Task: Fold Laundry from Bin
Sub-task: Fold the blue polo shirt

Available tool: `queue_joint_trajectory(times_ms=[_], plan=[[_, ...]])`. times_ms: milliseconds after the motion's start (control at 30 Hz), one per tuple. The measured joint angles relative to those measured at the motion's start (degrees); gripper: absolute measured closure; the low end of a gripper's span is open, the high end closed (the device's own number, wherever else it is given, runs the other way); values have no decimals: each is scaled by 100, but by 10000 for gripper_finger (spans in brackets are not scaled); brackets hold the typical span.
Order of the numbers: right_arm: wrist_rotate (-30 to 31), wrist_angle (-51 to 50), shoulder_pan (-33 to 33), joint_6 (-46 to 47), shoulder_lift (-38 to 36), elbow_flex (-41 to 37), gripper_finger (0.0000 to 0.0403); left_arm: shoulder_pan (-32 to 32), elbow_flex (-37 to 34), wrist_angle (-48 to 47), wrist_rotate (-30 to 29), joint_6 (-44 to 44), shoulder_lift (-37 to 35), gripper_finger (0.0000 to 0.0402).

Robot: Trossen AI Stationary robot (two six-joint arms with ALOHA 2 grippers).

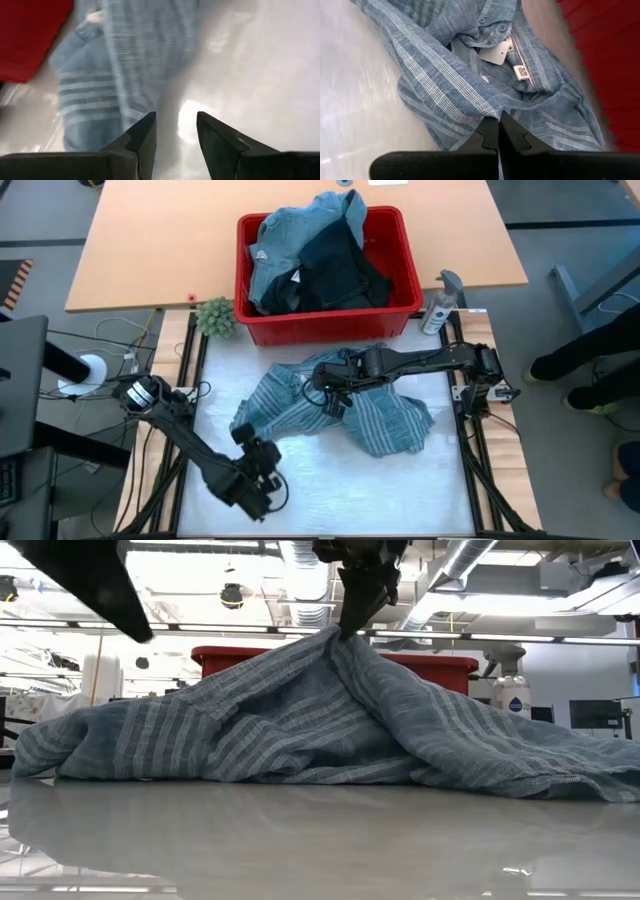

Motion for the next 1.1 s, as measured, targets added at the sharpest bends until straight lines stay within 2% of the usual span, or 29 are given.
queue_joint_trajectory(times_ms=[67,133,233,433,533,600,667,800,900,1100], plan=[[-2,0,2,-20,0,0,383,-90,252,-409,-169,-242,-4,271],[-2,8,2,-81,0,0,383,-177,386,-917,-513,-1022,-173,271],[-20,31,-37,-122,0,0,383,-348,143,-1151,-609,-1769,-688,271],[-131,77,-153,-123,0,0,383,-772,-1594,337,-497,-2020,-2011,271],[-133,76,-149,-150,0,0,383,-839,-2485,483,-856,-3196,-2797,271],[-142,76,-145,-165,0,0,383,-799,-3026,498,-852,-3906,-3340,271],[-151,74,-143,-170,0,0,383,-744,-3549,727,-625,-4225,-3752,271],[-149,35,-153,-172,0,0,383,-658,-4327,1869,-266,-3872,-4308,271],[-156,21,-180,-170,0,0,383,-596,-4694,2637,-2,-3405,-4370,271],[-313,43,-250,-172,0,0,383,-464,-5014,2843,113,-3364,-3942,271]])
